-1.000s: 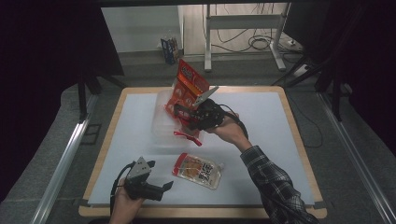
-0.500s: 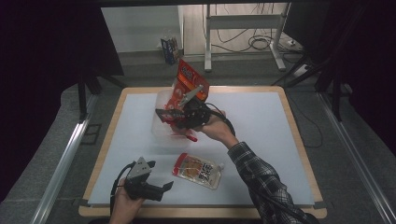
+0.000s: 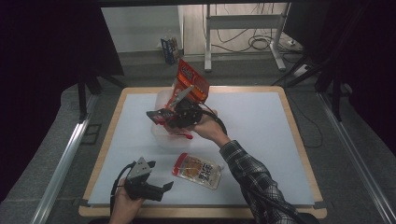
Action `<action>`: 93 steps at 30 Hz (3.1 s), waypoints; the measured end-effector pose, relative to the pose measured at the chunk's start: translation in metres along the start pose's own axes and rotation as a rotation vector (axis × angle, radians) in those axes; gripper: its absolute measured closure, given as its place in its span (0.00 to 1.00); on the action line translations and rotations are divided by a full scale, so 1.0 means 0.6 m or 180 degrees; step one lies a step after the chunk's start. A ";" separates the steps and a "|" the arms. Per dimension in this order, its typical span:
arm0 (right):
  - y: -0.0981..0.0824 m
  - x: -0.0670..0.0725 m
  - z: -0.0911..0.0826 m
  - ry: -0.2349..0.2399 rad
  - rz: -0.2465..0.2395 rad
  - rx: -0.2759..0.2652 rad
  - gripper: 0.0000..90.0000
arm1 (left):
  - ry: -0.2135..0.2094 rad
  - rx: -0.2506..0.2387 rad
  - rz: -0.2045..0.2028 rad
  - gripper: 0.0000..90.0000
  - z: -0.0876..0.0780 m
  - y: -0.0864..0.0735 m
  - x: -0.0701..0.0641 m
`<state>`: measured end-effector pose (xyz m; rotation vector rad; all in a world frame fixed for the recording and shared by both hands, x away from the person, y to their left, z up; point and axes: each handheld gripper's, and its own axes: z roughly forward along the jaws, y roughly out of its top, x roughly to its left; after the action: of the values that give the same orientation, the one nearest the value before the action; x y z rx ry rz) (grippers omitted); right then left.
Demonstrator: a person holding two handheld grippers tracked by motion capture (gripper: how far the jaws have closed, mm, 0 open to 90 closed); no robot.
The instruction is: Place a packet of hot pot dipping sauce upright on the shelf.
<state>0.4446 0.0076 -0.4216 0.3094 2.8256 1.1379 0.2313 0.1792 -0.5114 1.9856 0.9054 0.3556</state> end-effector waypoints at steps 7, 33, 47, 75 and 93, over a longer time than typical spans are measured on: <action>0.008 0.002 0.012 0.0018 -0.0019 -0.0065 0.79 | -0.0006 0.0004 0.0006 0.00 0.000 0.000 0.000; -0.041 -0.007 0.031 -0.0030 0.0154 -0.0159 0.42 | -0.0009 0.0042 0.0012 0.00 0.003 0.000 -0.001; -0.077 0.000 -0.008 -0.0211 0.0260 -0.0278 0.10 | -0.0018 0.0107 0.0059 0.00 0.012 -0.002 -0.006; -0.213 0.048 -0.077 -0.0143 0.0701 -0.0306 0.07 | 0.0073 0.0236 0.0111 0.02 0.018 -0.004 -0.006; -0.270 0.152 -0.120 0.0020 0.0496 -0.0098 0.98 | 0.0089 0.0180 0.0154 0.02 0.012 -0.005 -0.003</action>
<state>0.3197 -0.1353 -0.4817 0.5328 2.8284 1.2111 0.2326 0.1746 -0.5175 2.0617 0.8950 0.3897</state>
